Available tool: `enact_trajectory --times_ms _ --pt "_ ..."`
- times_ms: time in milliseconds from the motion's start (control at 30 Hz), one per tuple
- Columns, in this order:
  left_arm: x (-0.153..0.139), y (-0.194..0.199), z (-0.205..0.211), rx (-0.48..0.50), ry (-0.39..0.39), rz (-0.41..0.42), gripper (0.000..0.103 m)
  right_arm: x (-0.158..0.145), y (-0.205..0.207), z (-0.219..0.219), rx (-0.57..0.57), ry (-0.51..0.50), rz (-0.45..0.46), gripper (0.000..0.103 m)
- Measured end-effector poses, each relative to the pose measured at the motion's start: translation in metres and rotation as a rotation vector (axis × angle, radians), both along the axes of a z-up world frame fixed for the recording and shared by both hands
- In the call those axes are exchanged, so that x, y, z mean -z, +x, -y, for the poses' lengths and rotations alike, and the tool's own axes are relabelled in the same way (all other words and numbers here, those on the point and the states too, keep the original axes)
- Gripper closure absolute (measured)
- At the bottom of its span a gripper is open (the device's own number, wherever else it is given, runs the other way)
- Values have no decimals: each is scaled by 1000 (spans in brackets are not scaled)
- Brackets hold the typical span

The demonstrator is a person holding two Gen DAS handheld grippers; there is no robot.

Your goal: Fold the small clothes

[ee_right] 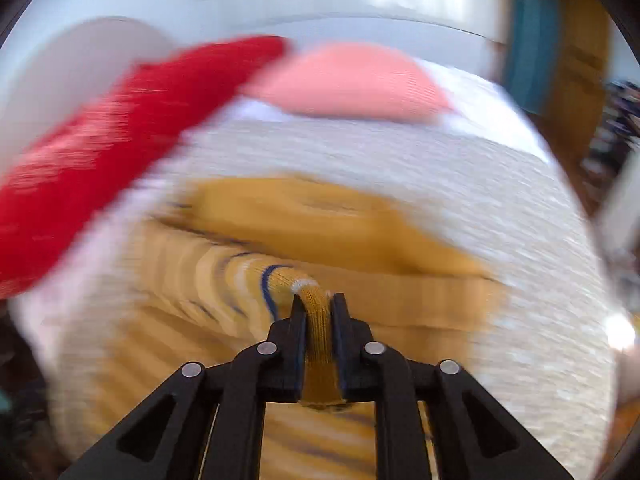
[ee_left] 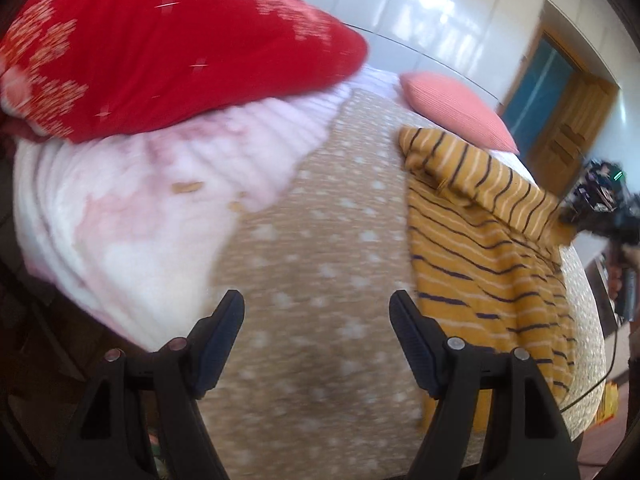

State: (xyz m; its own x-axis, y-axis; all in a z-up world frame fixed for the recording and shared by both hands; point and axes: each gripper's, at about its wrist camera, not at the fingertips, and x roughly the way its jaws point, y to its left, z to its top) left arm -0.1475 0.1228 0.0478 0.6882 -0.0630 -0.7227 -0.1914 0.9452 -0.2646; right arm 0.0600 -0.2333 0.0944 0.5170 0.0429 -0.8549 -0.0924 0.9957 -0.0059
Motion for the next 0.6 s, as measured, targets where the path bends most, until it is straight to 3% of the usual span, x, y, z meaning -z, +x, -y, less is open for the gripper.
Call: enact_trajectory --times_ms 67,200,367,467,600 --pt "-3 9 14 30 7 -4 28 13 -5 32 96 -22 -1 74" --pt "0 32 34 92 10 -39 24 15 -48 75 125 186 48 54" --pt "20 63 56 174 -64 -119 24 33 -103 84 51 302 -2 54" --pt "22 70 73 223 -75 -115 24 50 -142 84 -6 434 -36 54" --pt "31 77 99 316 -150 -126 25 80 -182 69 -74 577 -84 53"
